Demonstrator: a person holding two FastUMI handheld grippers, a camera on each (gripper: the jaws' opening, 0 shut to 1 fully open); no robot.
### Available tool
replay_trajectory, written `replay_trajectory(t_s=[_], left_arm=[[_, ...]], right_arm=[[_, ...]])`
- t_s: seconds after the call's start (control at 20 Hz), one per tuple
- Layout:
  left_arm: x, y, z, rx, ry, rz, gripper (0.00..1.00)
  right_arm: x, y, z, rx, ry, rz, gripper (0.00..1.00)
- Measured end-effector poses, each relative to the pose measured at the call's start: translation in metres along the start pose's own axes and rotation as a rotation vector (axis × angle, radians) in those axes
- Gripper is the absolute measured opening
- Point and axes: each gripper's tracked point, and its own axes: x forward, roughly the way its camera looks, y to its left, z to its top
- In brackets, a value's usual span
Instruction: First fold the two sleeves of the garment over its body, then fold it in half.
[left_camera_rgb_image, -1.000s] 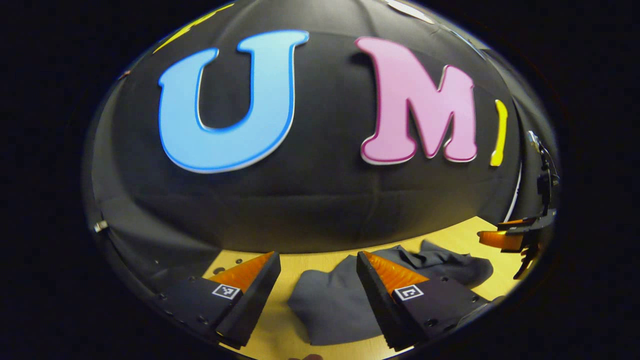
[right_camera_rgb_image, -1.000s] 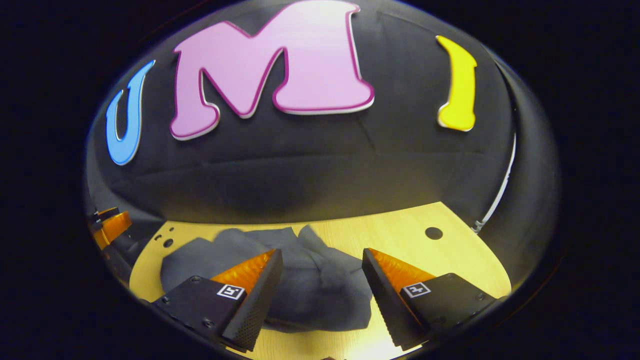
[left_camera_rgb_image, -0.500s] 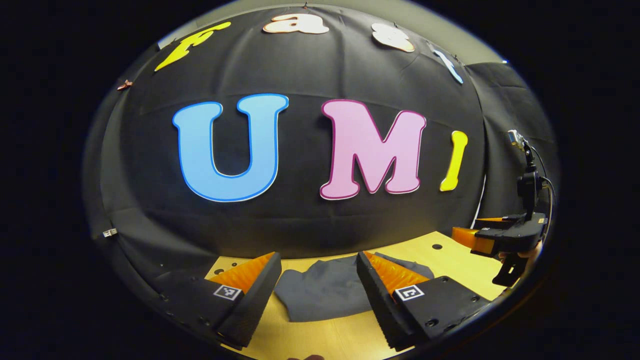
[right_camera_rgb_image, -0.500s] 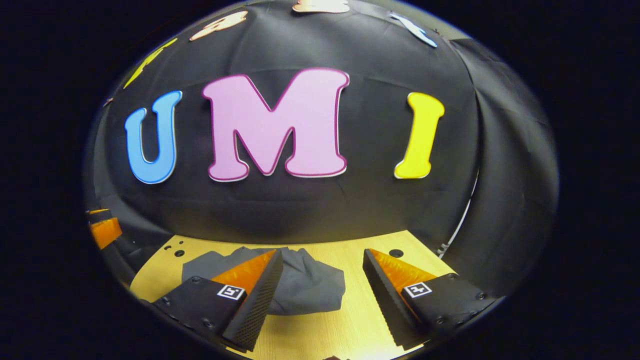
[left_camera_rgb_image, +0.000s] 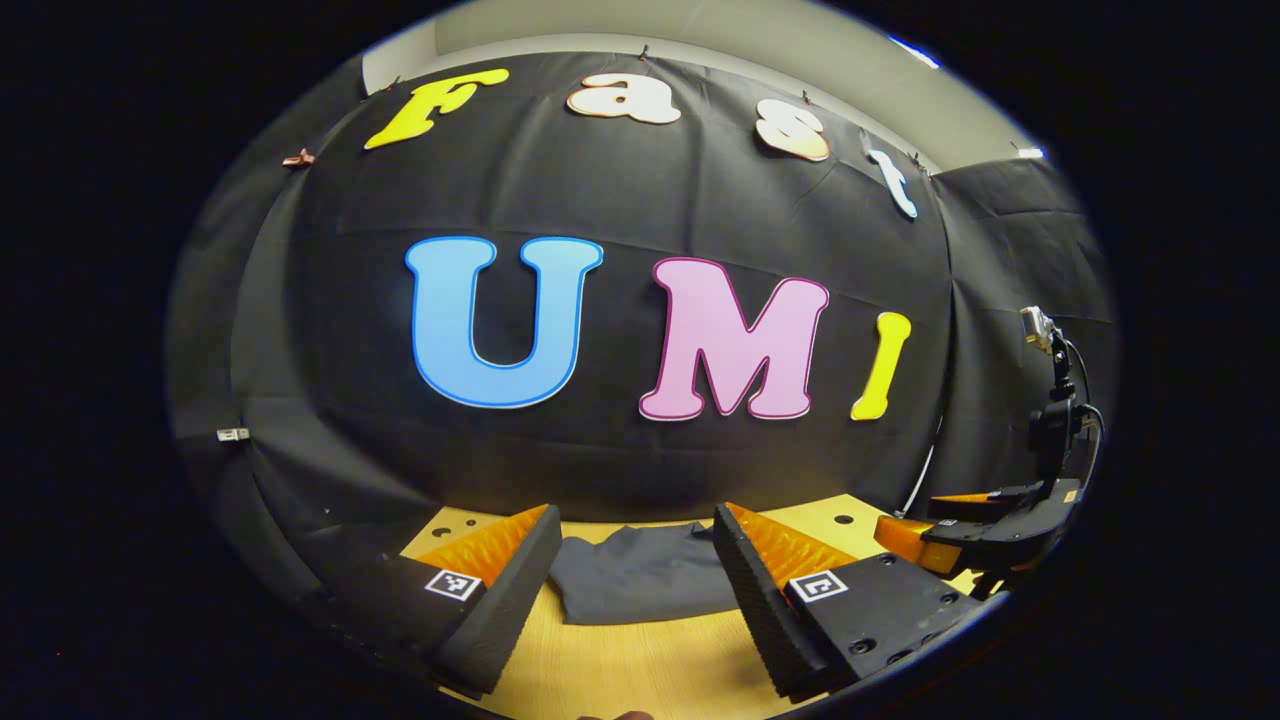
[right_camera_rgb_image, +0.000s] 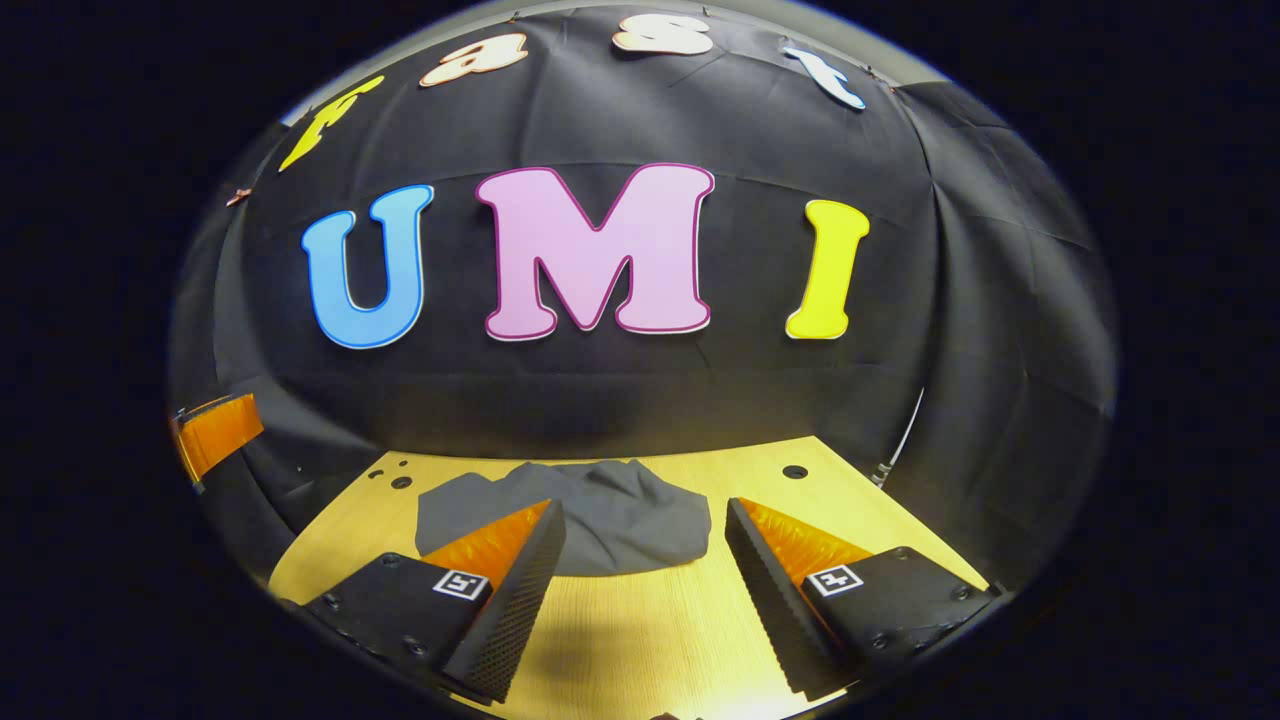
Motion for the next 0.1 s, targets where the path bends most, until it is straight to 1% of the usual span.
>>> replay_trajectory(t_s=[0.1], left_arm=[[-0.0077, -0.0003, -0.0111, 0.003, 0.013, 0.004, 0.96]], right_arm=[[-0.0105, 0.0079, -0.007, 0.003, 0.014, 0.018, 0.99]])
